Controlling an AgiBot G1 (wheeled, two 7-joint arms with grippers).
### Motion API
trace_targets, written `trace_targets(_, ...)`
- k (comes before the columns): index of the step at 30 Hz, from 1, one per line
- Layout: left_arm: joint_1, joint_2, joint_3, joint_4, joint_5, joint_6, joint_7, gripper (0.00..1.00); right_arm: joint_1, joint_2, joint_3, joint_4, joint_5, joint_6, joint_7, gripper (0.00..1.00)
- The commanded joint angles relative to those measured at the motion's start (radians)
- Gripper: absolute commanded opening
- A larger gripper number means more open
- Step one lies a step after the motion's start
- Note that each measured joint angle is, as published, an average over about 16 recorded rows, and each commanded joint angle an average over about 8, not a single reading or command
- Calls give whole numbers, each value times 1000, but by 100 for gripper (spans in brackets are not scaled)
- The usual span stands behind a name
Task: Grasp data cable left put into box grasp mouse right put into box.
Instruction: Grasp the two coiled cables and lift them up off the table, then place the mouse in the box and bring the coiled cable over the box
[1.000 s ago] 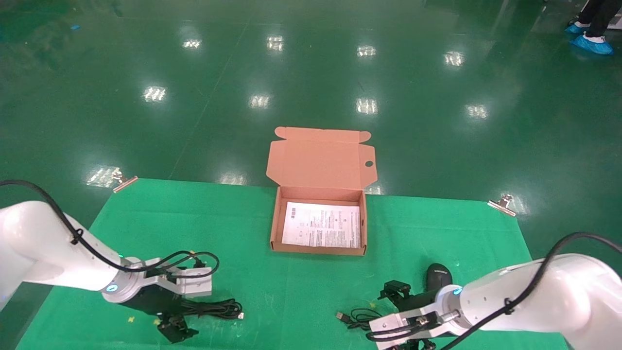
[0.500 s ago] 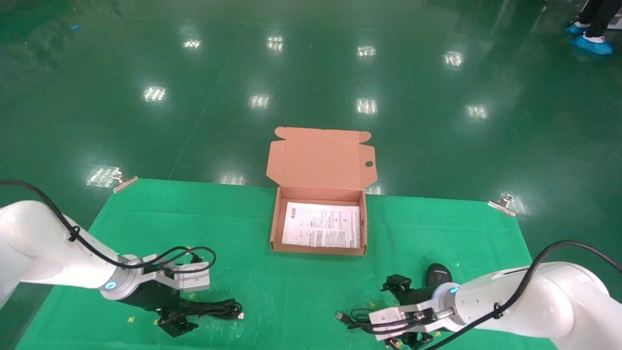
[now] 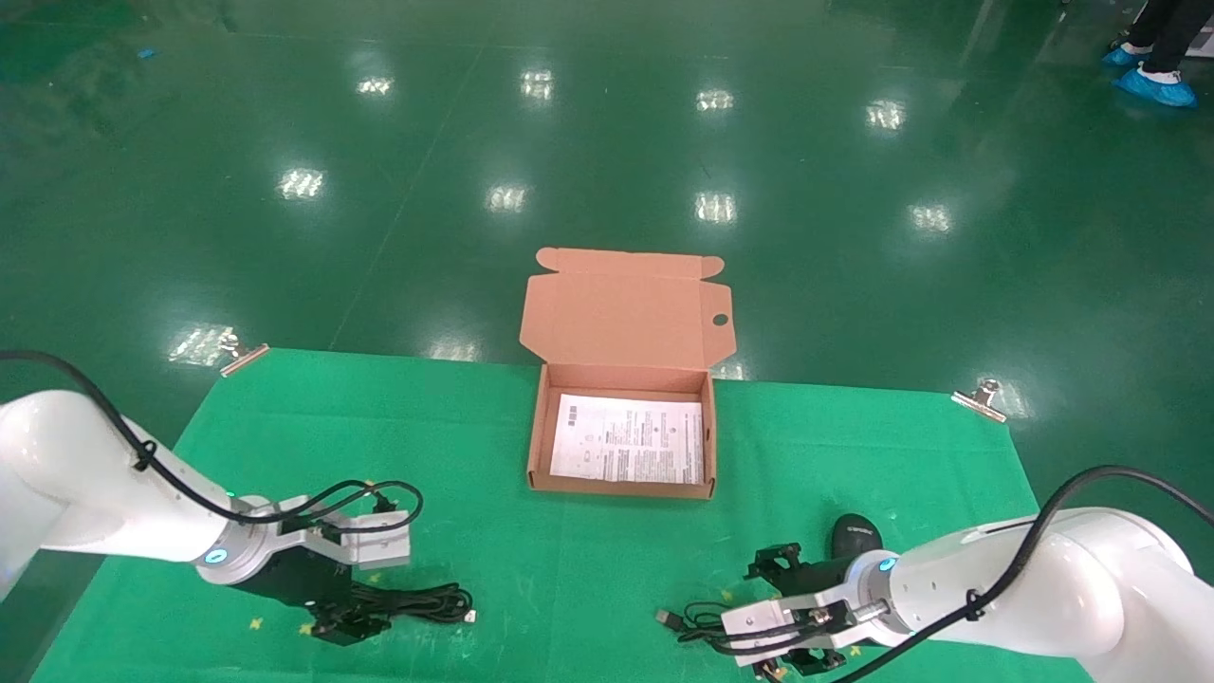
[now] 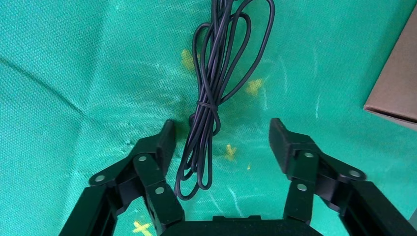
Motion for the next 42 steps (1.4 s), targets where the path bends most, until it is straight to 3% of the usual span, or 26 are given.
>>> trace_targets(1,0,0,0,-1,0,0,-1,0,0,0,0,1,0,-1,-1,0)
trace_targets(26,1,-6,1,-9,1,6,2,0,6,10,1,10,4,-10,-2,0)
trace_targets(35,-22,-79,2,-88,0,72,53,0,48,135,55,143,37,-86,92,0)
trace_targets(42,-68,-167,-11,-237,2,91,20,0,123,218,138,214,20,-52,219,0)
